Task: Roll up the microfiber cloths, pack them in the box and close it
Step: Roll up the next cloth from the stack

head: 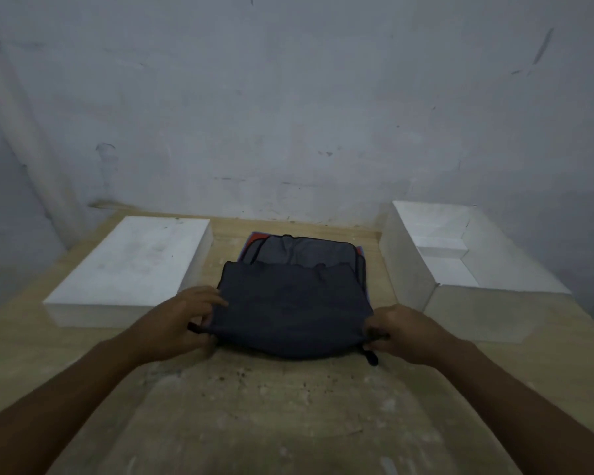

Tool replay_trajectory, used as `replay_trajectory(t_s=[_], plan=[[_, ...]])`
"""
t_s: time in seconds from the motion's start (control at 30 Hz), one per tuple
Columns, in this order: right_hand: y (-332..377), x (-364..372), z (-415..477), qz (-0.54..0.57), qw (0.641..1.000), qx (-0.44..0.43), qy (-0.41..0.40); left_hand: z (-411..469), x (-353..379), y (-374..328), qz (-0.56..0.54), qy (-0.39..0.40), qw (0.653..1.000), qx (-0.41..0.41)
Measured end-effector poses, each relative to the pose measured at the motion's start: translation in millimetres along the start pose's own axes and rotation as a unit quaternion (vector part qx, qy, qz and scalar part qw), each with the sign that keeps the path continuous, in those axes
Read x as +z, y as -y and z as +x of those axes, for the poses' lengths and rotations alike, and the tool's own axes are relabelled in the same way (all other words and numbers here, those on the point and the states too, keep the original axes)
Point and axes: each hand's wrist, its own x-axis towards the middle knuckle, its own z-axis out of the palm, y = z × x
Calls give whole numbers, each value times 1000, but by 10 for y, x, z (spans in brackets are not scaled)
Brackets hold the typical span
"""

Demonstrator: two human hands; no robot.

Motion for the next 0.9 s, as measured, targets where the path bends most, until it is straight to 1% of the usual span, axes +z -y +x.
replay_trajectory(t_s=[0.1,0.17,0.3,0.4,0.5,0.6,0.7,0.8,0.83,0.9], plan=[[57,-13,-220,-5,1000,-13,-1,-211,45,-126,-92,4,994,-58],[99,9,-365,-11,1000,-24,7,-316,82,-171,-123,4,989,-77],[144,113,-605,19,999,-29,36,-466,109,-274,-142,18,987,-65],[172,168,-731,62,996,-32,47,-547,121,-319,-181,61,977,-92],[165,220,-810,139,988,-27,55,-600,108,-323,-189,92,971,-110],[137,247,-864,207,978,-19,29,-616,100,-331,-216,103,963,-125],[106,201,-853,251,968,1,-16,-596,119,-324,-308,47,936,-166],[50,166,-780,327,941,63,-58,-537,180,-270,-391,-10,896,-209],[23,165,-747,347,930,86,-81,-500,215,-257,-420,-25,878,-226],[-8,165,-673,384,908,125,-111,-408,284,-264,-500,-60,823,-262]])
